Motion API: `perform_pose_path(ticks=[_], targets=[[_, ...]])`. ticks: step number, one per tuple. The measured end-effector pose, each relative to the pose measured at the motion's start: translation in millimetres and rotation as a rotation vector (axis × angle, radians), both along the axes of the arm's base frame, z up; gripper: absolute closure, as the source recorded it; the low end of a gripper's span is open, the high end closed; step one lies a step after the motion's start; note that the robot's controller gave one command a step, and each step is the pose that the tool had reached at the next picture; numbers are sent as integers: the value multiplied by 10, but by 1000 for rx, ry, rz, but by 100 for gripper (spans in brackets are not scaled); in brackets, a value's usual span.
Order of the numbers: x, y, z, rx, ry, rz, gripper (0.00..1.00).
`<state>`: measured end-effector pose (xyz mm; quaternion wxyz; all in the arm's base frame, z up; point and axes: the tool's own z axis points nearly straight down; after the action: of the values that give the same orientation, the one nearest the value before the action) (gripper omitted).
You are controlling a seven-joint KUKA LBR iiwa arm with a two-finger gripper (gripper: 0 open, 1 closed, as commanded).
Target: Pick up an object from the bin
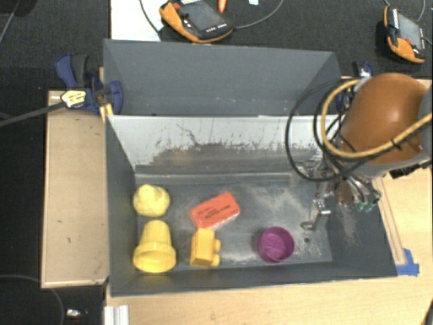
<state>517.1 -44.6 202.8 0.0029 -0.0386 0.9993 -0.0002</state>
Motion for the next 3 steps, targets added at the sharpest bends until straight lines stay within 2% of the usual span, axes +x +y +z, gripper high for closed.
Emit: perform_pose_path(ticks=[1,2,3], targets=[[-134,530,-737,0,0,125,0],[-353,509,-893,-4,-10,129,0],[-279,539,-928,-5,-13,171,0]])
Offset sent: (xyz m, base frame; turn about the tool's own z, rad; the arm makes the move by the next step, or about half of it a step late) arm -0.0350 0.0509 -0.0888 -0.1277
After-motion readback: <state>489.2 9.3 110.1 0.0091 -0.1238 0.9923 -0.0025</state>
